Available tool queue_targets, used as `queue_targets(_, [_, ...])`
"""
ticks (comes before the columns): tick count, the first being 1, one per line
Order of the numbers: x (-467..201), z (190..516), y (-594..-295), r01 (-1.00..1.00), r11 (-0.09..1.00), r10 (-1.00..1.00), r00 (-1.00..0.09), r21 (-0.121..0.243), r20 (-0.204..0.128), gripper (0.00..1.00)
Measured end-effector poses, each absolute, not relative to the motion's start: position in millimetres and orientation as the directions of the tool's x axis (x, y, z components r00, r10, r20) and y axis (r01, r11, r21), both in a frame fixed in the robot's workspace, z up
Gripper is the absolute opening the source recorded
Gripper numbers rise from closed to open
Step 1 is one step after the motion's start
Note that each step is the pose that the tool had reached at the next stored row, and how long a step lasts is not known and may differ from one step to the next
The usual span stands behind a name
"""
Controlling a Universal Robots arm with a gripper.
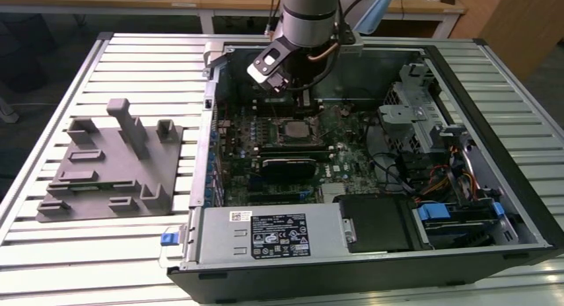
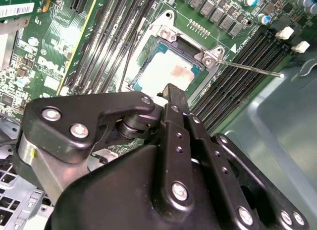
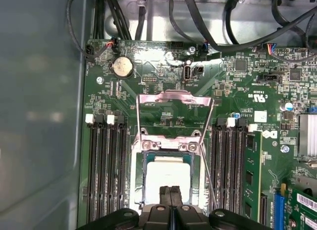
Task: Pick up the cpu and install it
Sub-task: 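Close the cpu cover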
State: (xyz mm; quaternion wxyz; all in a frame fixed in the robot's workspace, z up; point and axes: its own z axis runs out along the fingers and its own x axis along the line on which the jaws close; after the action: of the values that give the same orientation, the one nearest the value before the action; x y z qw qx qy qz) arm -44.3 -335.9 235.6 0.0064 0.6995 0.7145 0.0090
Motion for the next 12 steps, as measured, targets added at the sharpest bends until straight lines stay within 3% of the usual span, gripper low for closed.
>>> queue_targets(12, [-44.2, 237.9, -335.9, 1.0, 0.021, 1.0, -0.021, 0.021, 0.004, 0.11])
